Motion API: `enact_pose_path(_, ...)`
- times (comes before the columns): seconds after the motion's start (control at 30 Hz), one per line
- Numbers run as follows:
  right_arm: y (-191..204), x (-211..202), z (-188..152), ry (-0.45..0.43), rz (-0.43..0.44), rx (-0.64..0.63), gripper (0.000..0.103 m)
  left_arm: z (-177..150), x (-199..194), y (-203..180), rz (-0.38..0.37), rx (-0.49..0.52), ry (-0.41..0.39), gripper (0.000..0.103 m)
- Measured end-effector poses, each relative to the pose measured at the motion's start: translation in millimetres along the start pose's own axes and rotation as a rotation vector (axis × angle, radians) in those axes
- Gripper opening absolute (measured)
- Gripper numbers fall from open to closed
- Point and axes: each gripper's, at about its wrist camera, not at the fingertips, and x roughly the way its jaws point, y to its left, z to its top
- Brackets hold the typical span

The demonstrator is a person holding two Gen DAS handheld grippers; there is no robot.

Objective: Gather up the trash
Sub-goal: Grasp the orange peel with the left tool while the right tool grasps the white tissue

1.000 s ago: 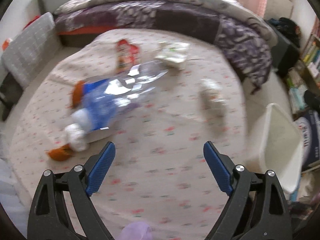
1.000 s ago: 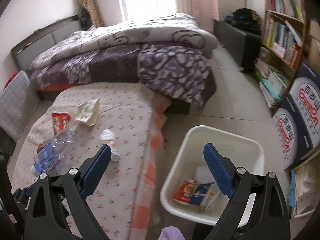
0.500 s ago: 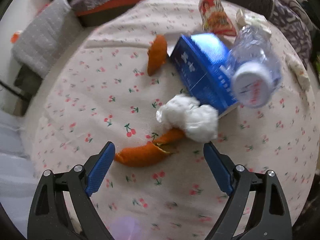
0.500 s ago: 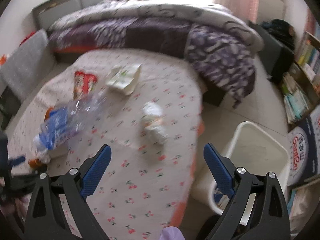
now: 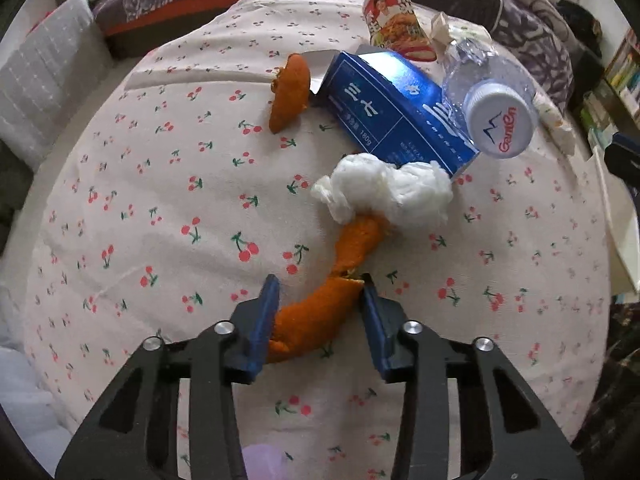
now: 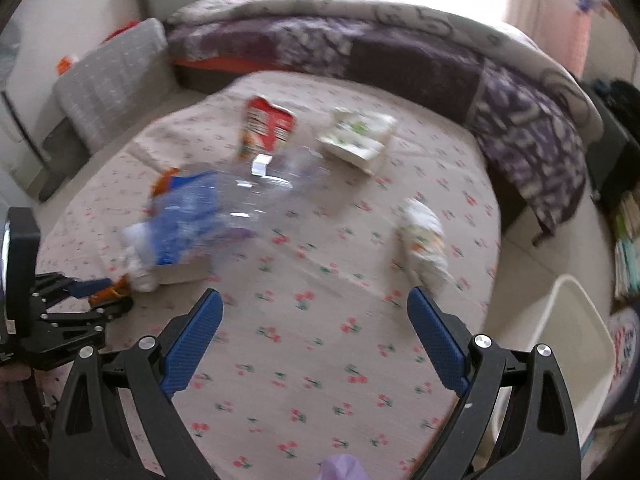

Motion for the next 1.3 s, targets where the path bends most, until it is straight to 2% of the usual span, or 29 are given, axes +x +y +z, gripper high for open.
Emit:
enact_pose_path(0.07, 16.9, -6.7, 1.9, -0.045, 0.045, -0.048, 0.091, -5.3, -5.1, 3.7, -0.002, -0.032, -0.008, 0.025)
enact_pose_path(0.1, 25.2, -10.2, 2.7, -0.068, 0.067, -0.072, 0.091, -7.3, -9.9, 5.6, -0.002, -0.053, -0.014, 0.024)
enact_pose_path(0.23, 60.7, -21.1, 3.5, -0.133, 0.152, -0.192, 0.091, -11.2, -31.6, 25.9, 0.023, -0.149, -0.055, 0.021)
enact_pose_path(0.33, 93.5, -22.6, 0.1, -0.141, 0.210, -0.300, 0.091, -9.8, -52.2, 44.9, 0.052, -0.242, -0.093, 0.021)
enact_pose_path(0.47, 141.0, -9.8, -8.0, -0.105, 0.236, -0.446, 0.088, -13.7, -84.6, 64.9, 0.088, -0.357, -0.157, 0.021)
enact_pose_path(0.6, 173.3, 22.7, -15.3, -0.006, 0.225, -0.517, 0.084, -13.6, -101.5, 75.4, 0.098, -0.402, -0.184, 0.021)
enact_pose_path(0.8, 178.7, 69.1, -19.2, 0.108, 0.205, -0.517, 0.071, -19.7, -101.7, 86.9, 0.115, -0.421, -0.176, 0.021)
enact_pose_path(0.9, 180.3, 84.2, -18.0, 0.131, 0.202, -0.503, 0.060, -23.2, -96.8, 93.6, 0.122, -0.439, -0.160, 0.021)
enact_pose_path(0.97, 180.8, 91.1, -17.9, 0.143, 0.203, -0.495, 0.039, -24.3, -94.0, 97.1, 0.123, -0.450, -0.155, 0.021)
enact_pose_path(1.03, 178.7, 90.5, -16.7, 0.132, 0.209, -0.476, 0.033, -24.5, -92.5, 97.8, 0.124, -0.457, -0.155, 0.021)
enact_pose_path(1.1, 179.7, 84.7, -17.1, 0.103, 0.182, -0.493, 0.032, -24.8, -92.3, 96.6, 0.122, -0.463, -0.164, 0.021)
enact_pose_path(1.3, 177.6, 50.9, -12.9, -0.002, 0.191, -0.471, 0.031, -22.0, -99.7, 90.2, 0.125, -0.473, -0.211, 0.021)
